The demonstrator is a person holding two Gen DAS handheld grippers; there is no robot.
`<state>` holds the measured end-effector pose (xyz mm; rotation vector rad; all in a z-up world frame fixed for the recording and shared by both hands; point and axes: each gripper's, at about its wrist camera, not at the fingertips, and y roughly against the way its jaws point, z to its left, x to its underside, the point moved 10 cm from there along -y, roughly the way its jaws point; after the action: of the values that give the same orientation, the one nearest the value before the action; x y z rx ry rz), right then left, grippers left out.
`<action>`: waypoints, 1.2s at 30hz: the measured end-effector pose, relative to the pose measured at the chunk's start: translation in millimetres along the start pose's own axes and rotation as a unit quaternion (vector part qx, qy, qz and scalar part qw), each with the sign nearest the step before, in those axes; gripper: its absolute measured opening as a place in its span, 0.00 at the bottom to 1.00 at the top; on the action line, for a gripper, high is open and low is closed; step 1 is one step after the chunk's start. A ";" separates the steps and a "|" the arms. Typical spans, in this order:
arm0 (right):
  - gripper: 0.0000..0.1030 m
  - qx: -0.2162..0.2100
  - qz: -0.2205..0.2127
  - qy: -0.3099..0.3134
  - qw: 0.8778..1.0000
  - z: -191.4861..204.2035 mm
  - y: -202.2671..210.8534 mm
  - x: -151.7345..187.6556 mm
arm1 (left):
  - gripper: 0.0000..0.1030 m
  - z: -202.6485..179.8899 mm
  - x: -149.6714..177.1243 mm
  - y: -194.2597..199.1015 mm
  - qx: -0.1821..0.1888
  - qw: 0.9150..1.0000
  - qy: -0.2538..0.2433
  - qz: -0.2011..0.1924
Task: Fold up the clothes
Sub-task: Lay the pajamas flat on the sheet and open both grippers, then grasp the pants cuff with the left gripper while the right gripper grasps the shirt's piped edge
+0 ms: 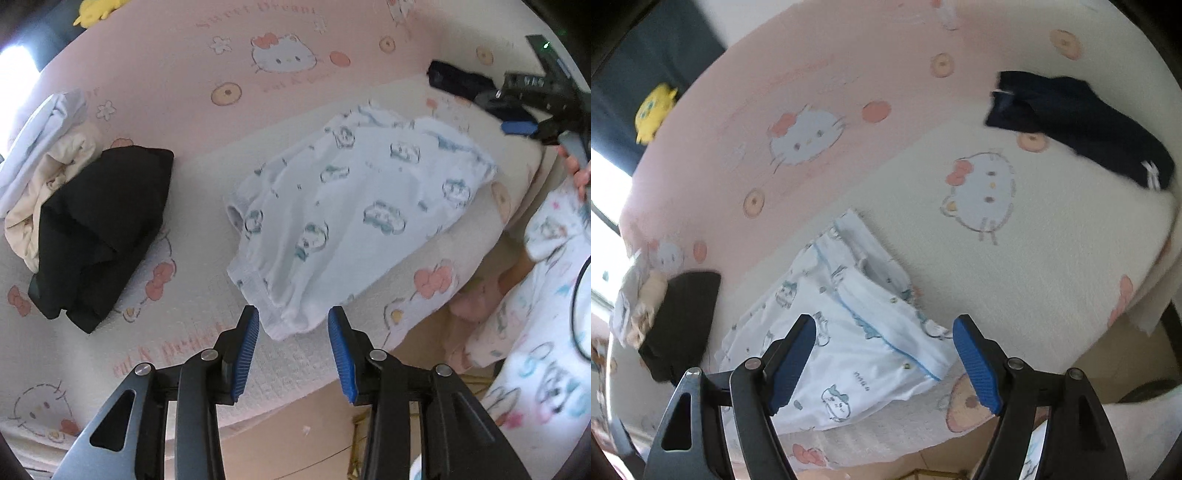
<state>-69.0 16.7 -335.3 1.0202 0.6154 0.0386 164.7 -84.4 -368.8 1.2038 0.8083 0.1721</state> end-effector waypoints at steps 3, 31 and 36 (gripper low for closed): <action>0.74 0.004 0.028 0.051 0.998 25.1 -12.0 -12.0 | 0.35 9.1 -15.9 4.2 0.012 1.000 0.022 -0.012; 0.74 -0.038 0.108 0.216 0.970 98.3 -131.4 -63.0 | 0.35 81.5 -38.6 -83.8 0.079 0.956 0.275 0.070; 0.74 -0.035 0.114 0.233 0.965 107.1 -144.1 -61.3 | 0.34 87.1 -25.8 -89.0 0.072 0.949 0.292 0.094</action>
<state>-102.5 -163.7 -383.4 1.0149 0.9133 0.5128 176.0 -198.2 -424.2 1.3886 1.2328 0.6591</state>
